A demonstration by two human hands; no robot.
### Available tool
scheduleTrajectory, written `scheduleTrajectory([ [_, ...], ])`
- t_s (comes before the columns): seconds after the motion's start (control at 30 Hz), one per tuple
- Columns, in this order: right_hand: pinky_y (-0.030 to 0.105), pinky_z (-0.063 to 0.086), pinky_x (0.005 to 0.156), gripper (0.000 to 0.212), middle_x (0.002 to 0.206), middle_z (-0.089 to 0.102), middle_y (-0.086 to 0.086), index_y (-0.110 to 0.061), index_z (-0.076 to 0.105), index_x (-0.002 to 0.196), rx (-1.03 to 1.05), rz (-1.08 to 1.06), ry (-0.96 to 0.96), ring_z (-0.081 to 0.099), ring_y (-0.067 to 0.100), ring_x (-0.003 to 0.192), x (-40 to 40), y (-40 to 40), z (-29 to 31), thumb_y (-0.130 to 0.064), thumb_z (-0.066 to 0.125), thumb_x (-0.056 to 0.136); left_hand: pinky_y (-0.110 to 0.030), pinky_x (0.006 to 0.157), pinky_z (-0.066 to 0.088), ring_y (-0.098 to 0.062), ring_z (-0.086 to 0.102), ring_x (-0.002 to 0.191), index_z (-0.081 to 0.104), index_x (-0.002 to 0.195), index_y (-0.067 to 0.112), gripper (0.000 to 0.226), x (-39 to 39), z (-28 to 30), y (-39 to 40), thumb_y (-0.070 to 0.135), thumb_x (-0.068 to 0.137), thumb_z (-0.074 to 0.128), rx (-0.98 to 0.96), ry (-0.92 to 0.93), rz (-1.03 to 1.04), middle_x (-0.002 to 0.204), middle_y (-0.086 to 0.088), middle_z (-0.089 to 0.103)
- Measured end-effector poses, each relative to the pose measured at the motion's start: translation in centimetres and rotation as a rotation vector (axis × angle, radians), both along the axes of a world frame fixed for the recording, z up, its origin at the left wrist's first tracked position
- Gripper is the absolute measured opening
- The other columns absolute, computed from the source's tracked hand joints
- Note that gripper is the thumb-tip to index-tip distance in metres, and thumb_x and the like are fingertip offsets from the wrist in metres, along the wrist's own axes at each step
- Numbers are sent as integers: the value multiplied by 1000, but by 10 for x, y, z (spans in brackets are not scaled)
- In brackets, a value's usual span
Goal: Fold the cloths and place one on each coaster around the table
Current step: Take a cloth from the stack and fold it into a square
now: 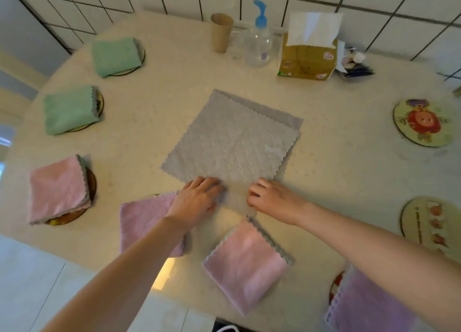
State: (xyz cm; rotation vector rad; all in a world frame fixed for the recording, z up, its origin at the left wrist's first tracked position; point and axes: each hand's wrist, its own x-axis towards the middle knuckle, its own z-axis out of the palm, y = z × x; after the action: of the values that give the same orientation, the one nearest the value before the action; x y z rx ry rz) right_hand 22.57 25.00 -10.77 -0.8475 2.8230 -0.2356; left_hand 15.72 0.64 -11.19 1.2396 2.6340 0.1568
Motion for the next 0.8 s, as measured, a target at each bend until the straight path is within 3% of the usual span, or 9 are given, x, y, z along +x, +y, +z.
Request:
scheduleTrajectory([
  [0.1,33,51,64,20,88,58,0,-19,60,84,-7,30,8,55,23,88,-1,0,2,-29,73,73,-31,76,53,-24,59,94,61,114,27,41,-6,-3,0,34,75,69,-11,29,-24,116,1,61],
  [0.2,31,48,71,26,91,57,-1,-20,60,85,-14,82,0,52,21,92,3,7,4,-41,68,73,-31,75,53,-23,60,90,64,109,25,37,-7,-1,4,35,75,74,-13,89,-52,111,1,62],
  [0.5,32,44,67,12,91,58,0,-19,58,86,10,128,109,53,23,85,-2,6,-11,-11,59,77,-34,76,51,-24,56,83,64,87,17,9,-10,-8,19,18,82,70,34,237,-36,93,-2,60],
  [0.57,32,44,72,7,89,58,0,-17,56,85,-95,4,15,53,21,84,-6,4,-10,-12,60,82,-37,73,52,-24,56,82,63,87,16,12,-11,-7,19,26,89,56,85,189,-18,91,-1,60],
  [0.63,36,45,74,3,88,57,1,-15,52,89,-328,-264,-176,52,20,83,-12,4,1,-15,51,91,-36,75,51,-23,55,84,62,90,18,31,-12,-4,17,39,95,39,97,96,13,92,1,60],
  [0.7,37,46,67,5,81,55,0,-15,46,93,-567,-557,-347,52,16,72,-21,5,15,-16,43,96,-32,80,47,-21,53,86,59,96,20,43,-13,2,17,54,95,32,71,11,37,95,3,60],
  [0.8,29,42,61,4,77,50,-4,-16,42,95,-741,-729,-314,49,7,65,-37,6,31,-16,40,99,-32,80,45,-20,52,88,55,103,22,49,-18,5,20,65,88,36,49,-62,77,99,4,56],
])
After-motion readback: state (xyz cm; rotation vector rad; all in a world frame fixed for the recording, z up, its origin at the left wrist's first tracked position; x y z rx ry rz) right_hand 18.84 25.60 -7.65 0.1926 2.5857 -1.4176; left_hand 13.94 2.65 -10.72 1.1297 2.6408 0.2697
